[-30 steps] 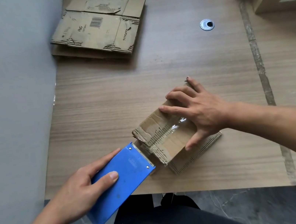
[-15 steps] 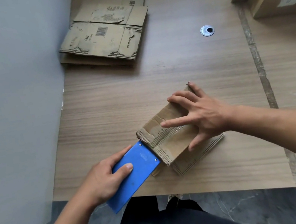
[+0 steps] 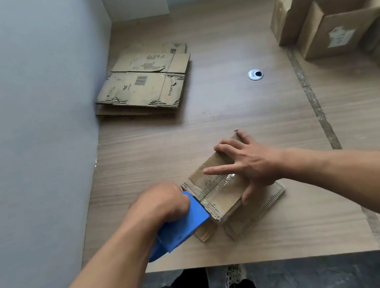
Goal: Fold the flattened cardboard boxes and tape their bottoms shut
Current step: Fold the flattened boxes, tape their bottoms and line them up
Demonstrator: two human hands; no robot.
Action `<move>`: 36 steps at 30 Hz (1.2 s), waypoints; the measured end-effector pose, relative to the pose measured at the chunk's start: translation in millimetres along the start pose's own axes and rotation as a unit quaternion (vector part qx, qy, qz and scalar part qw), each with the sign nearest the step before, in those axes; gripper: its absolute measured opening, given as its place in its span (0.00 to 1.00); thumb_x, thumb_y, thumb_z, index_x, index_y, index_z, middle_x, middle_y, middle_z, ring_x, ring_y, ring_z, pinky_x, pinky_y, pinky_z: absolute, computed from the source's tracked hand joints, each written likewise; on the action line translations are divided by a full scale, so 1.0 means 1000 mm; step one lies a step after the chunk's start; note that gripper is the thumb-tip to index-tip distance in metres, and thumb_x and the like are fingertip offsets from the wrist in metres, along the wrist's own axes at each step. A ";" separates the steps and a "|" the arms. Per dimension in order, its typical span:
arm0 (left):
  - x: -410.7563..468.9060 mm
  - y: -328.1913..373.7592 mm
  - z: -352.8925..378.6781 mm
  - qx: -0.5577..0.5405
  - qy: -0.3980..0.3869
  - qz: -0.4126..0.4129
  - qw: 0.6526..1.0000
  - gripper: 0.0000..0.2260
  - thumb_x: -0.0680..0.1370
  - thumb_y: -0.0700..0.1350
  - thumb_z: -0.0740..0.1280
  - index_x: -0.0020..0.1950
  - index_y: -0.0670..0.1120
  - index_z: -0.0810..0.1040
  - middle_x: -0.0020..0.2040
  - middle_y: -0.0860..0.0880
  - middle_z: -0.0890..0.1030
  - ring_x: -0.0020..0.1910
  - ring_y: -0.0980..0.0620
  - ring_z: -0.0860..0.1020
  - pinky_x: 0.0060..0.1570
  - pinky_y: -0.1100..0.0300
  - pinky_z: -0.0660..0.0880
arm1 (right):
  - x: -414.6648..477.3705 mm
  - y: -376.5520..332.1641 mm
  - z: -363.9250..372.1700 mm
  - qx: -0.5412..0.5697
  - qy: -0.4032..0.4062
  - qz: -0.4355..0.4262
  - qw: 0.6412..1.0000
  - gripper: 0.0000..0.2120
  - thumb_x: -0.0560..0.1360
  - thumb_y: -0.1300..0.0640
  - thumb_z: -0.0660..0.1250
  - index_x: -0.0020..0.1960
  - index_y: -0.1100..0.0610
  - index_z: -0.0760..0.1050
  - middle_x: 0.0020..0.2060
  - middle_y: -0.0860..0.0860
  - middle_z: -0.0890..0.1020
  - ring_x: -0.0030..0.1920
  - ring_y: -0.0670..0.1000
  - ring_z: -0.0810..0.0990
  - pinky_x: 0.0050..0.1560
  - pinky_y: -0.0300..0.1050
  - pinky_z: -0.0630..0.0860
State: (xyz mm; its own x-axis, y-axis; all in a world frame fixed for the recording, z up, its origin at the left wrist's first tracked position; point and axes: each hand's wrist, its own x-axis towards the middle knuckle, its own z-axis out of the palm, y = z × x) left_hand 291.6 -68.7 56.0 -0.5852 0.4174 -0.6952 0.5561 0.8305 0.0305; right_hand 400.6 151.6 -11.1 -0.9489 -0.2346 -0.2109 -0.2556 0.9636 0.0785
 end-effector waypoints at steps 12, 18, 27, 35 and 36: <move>-0.006 -0.073 0.040 -0.146 0.123 -0.003 0.982 0.19 0.76 0.57 0.58 0.67 0.64 0.71 0.59 0.54 0.81 0.54 0.48 0.79 0.54 0.52 0.77 | -0.019 -0.031 -0.009 0.106 -0.087 0.121 0.983 0.58 0.64 0.24 0.67 0.70 0.31 0.22 0.78 0.55 0.32 0.77 0.58 0.29 0.74 0.70 0.37; -0.015 -0.090 0.008 -0.317 0.171 0.028 0.932 0.28 0.77 0.53 0.65 0.73 0.70 0.60 0.54 0.54 0.80 0.46 0.46 0.80 0.37 0.53 0.79 | -0.042 -0.098 0.002 0.318 0.342 0.339 0.817 0.31 0.76 0.37 0.62 0.77 0.41 0.59 0.78 0.52 0.58 0.79 0.54 0.53 0.75 0.63 0.58; 0.053 -0.010 -0.013 -0.102 0.168 0.158 0.968 0.35 0.80 0.48 0.62 0.80 0.61 0.45 0.61 0.41 0.79 0.56 0.40 0.77 0.52 0.53 0.72 | 0.011 -0.144 -0.013 0.570 0.217 0.541 0.579 0.54 0.70 0.44 0.76 0.79 0.37 0.39 0.79 0.61 0.38 0.80 0.57 0.50 0.74 0.43 0.54; 0.073 -0.044 0.003 -0.166 0.168 0.152 0.960 0.34 0.81 0.48 0.61 0.81 0.57 0.44 0.57 0.42 0.80 0.54 0.40 0.78 0.49 0.53 0.72 | 0.027 -0.122 0.010 0.338 0.205 0.389 0.832 0.30 0.72 0.32 0.64 0.72 0.41 0.70 0.80 0.50 0.50 0.78 0.67 0.43 0.73 0.68 0.55; 0.073 -0.047 0.002 -0.181 0.167 0.153 0.957 0.34 0.81 0.48 0.61 0.81 0.58 0.44 0.58 0.42 0.80 0.54 0.40 0.78 0.50 0.53 0.73 | 0.026 -0.122 0.013 0.296 0.148 0.370 0.868 0.36 0.70 0.26 0.57 0.74 0.40 0.67 0.81 0.48 0.49 0.78 0.67 0.39 0.73 0.70 0.52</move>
State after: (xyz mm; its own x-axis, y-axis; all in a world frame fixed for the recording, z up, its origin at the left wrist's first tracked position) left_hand 223.9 -78.5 2.3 -0.6170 0.7056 -0.3483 0.5257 0.6990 0.4848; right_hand 409.5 30.0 -38.7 -0.8407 0.5392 -0.0501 0.5017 0.7407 -0.4469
